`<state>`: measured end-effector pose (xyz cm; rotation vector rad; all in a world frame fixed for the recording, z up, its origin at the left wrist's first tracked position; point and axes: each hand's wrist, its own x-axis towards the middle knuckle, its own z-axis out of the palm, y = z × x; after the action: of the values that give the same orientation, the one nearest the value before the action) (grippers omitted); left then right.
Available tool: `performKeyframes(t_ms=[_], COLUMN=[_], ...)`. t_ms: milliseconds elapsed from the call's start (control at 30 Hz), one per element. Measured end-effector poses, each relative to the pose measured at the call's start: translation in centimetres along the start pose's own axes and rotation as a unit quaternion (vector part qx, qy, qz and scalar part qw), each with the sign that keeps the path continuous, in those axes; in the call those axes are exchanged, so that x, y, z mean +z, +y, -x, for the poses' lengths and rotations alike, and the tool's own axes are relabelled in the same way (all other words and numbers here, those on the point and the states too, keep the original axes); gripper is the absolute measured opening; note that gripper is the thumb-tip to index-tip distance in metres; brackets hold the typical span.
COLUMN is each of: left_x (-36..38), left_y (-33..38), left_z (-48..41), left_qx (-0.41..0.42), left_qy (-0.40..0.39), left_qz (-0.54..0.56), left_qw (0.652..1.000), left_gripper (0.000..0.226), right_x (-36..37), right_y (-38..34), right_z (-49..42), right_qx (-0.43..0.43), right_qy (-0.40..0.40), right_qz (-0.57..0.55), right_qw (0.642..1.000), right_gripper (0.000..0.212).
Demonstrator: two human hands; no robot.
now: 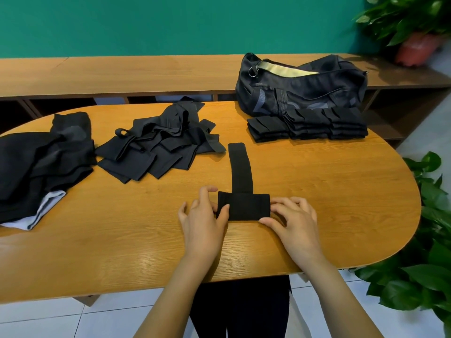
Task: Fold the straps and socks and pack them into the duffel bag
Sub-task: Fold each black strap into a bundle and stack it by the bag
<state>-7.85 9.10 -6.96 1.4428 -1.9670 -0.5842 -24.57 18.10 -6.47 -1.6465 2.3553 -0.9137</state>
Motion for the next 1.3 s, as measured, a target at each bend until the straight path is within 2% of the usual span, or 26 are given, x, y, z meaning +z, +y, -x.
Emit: performKeyframes(t_ms=[133, 267, 400, 533, 600, 667, 733, 833, 900, 967, 1300], left_x=[-0.2, -1.2, -1.3, -1.1, -1.2, -1.4, -1.5, -1.8, -1.7, -1.4, -0.5], left_y=[-0.3, -0.8, -0.9, -0.7, -0.5, -0.6, -0.8, -0.7, -0.6, -0.6, -0.5], left_z=[-0.5, -0.4, -0.1, 0.3, 0.5, 0.6, 0.6, 0.6, 0.6, 0.7, 1.5], left_qx=[-0.008, 0.017, 0.022, -0.006, -0.004, 0.029, 0.093, 0.143, 0.148, 0.148, 0.161], left_qy=[-0.026, -0.065, -0.025, -0.007, -0.009, -0.005, -0.004, -0.082, -0.137, -0.151, -0.085], left_qz=[0.034, 0.075, 0.082, 0.04, -0.002, -0.044, -0.054, -0.046, -0.063, -0.071, -0.08], left_qw=[0.999, 0.995, 0.996, 0.999, 1.0, 0.999, 0.994, 0.985, 0.977, 0.975, 0.98], left_gripper=[0.043, 0.056, 0.04, 0.043, 0.047, 0.045, 0.036, 0.036, 0.042, 0.041, 0.033], right_x=[0.0, 0.2, 0.3, 0.7, 0.9, 1.0, 0.9, 0.8, 1.1, 1.4, 1.7], right_y=[-0.4, -0.4, -0.4, -0.4, -0.6, -0.5, -0.4, 0.1, 0.5, 0.9, 0.2], right_z=[-0.1, -0.7, -1.2, -1.3, -1.3, -1.1, -1.0, -0.5, -0.1, 0.3, 0.5], right_qx=[-0.01, 0.018, 0.036, 0.041, 0.05, 0.04, -0.01, -0.092, -0.111, -0.107, -0.094], right_qy=[0.04, 0.044, 0.041, 0.038, 0.043, 0.052, 0.046, -0.026, -0.061, -0.064, -0.033], right_qz=[-0.01, -0.001, -0.006, -0.004, 0.013, 0.04, 0.047, 0.044, 0.051, 0.044, 0.03], right_qw=[0.999, 0.999, 0.998, 0.998, 0.998, 0.997, 0.998, 0.994, 0.991, 0.991, 0.995], right_gripper=[0.016, 0.016, 0.014, 0.038, 0.042, 0.045, 0.043, 0.043, 0.05, 0.054, 0.054])
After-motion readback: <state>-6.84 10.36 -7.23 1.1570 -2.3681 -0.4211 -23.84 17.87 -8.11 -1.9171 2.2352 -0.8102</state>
